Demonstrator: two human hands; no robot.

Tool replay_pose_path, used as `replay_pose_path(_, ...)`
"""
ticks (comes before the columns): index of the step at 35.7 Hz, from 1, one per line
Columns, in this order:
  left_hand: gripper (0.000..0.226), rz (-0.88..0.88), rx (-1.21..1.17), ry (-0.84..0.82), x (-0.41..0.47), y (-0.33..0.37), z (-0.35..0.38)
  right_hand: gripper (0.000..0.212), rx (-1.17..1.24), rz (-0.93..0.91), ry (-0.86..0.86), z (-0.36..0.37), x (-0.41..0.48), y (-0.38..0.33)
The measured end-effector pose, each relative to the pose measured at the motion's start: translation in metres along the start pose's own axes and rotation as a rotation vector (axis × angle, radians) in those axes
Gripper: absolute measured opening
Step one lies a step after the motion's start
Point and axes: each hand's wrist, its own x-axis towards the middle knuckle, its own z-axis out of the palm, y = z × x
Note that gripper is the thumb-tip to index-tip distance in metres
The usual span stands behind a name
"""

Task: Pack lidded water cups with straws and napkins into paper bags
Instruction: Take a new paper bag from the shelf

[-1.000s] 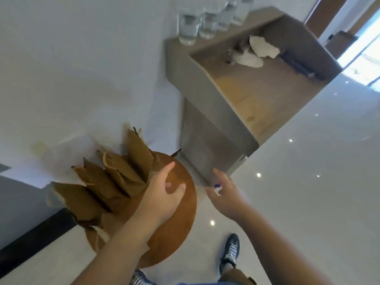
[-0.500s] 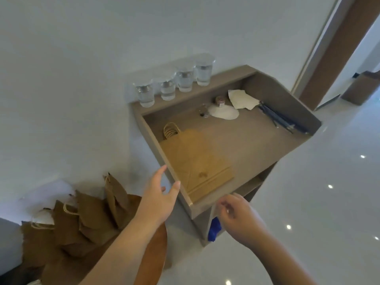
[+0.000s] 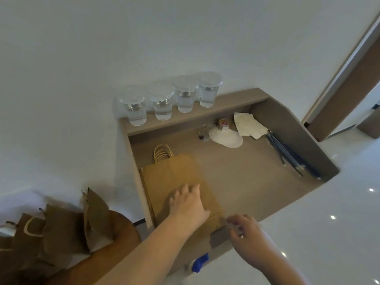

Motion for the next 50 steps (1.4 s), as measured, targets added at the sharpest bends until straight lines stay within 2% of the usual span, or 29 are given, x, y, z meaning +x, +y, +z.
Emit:
replay_pose_path(4, 0.097, -0.026, 0.049, -0.010, 0.027, 0.007, -0.003, 0.028, 0.004, 0.050, 0.074, -0.022, 0.039, 0.017)
replay_pose_path(9, 0.087, -0.063, 0.092, -0.013, 0.036, 0.002, 0.001, 0.019, 0.008, 0.025, -0.005, -0.029, 0.090, 0.019)
replay_pose_path(15, 0.040, -0.005, 0.055, 0.108, 0.042, 0.009, -0.002, 0.013, 0.081, -0.201, -0.120, -0.034, 0.145, -0.002)
replay_pose_path(20, 0.024, 0.004, 0.134, 0.197, 0.026, 0.038, -0.004, 0.042, 0.169, -0.220, -0.222, -0.052, 0.181, -0.020)
replay_pose_path(23, 0.029, 0.034, 0.105, 0.257, 0.015, 0.069, -0.006, 0.053, 0.233, -0.190, -0.374, -0.075, 0.207, -0.027)
replay_pose_path(28, 0.042, 0.060, 0.094, 0.341, 0.002, 0.127, -0.014, 0.045, 0.616, 0.008, -0.653, -0.113, 0.241, -0.036)
replay_pose_path(32, 0.039, 0.034, 0.060, 0.324, -0.008, 0.157, -0.018, 0.031, 0.763, 0.007, -0.805, -0.140, 0.252, -0.041)
replay_pose_path(34, 0.042, -0.054, -0.068, 0.271, -0.014, 0.165, -0.021, 0.034, 0.741, -0.091, -0.834, -0.156, 0.249, -0.045)
replay_pose_path(36, 0.049, -0.132, -0.268, 0.269, -0.018, 0.169, -0.026, 0.040, 0.629, -0.258, -0.785, -0.173, 0.238, -0.051)
replay_pose_path(38, 0.047, -0.191, -0.603, 0.404, -0.020, 0.173, -0.034, 0.042, 0.554, -0.427, -0.743, -0.190, 0.224, -0.056)
replay_pose_path(40, 0.057, -0.293, -1.000, 0.560, -0.022, 0.181, -0.046, 0.035, 0.522, -0.584, -0.758, -0.201, 0.208, -0.058)
replay_pose_path(43, 0.075, -0.282, -1.346, 0.691, -0.022, 0.190, -0.064, 0.029, 0.546, -0.873, -0.728, -0.207, 0.182, -0.054)
replay_pose_path(45, 0.080, -0.213, -1.557, 0.719, -0.022, 0.196, -0.076, 0.051, 0.543, -1.047, -0.655, -0.204, 0.171, -0.047)
replay_pose_path(47, 0.074, -0.134, -1.711, 0.744, -0.024, 0.201, -0.087, 0.077, 0.485, -1.165, -0.622, -0.204, 0.167, -0.039)
replay_pose_path(50, 0.050, -0.106, -1.812, 0.756, -0.027, 0.208, -0.092, 0.088, 0.411, -1.216, -0.745, -0.208, 0.170, -0.029)
